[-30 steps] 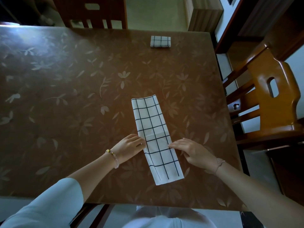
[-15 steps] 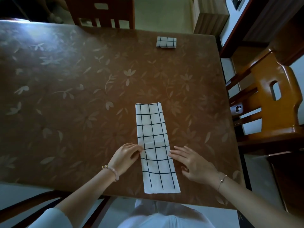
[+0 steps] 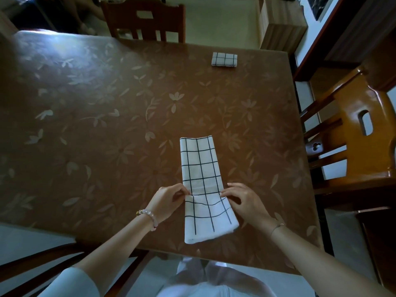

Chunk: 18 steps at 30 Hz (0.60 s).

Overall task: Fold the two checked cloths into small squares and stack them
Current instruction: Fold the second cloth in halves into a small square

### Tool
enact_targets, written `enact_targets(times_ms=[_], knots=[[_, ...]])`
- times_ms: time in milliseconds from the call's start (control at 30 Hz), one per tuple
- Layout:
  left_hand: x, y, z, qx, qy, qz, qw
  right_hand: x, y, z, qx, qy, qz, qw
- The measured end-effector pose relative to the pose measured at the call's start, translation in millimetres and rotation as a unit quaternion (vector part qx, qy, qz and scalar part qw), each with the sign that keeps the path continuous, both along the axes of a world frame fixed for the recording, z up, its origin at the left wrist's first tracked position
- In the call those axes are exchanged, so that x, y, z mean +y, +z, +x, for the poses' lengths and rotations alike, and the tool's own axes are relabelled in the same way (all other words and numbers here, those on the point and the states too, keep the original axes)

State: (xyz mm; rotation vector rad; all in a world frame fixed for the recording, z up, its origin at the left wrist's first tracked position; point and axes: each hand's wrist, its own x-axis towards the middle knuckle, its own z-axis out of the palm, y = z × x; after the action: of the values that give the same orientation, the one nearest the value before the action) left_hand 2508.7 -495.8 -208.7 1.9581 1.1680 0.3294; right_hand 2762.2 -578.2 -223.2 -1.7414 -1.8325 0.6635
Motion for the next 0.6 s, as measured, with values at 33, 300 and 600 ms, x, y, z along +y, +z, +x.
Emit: enact_targets(times_ms=[33, 300, 600], knots=[[-3, 1, 0, -0.006, 0.011, -0.012, 1.0, 0, 5, -1, 0.017, -0.013, -0.014, 1.0], [-34, -6, 4, -0.049, 0.15, -0.098, 0.983, 1, 16, -14, 0.119, -0.104, -0.136, 0.978], [-6, 6, 17, 0.049, 0.226, -0.068, 0.97, 30, 13, -24, 0.114, -0.179, -0.227, 0.95]])
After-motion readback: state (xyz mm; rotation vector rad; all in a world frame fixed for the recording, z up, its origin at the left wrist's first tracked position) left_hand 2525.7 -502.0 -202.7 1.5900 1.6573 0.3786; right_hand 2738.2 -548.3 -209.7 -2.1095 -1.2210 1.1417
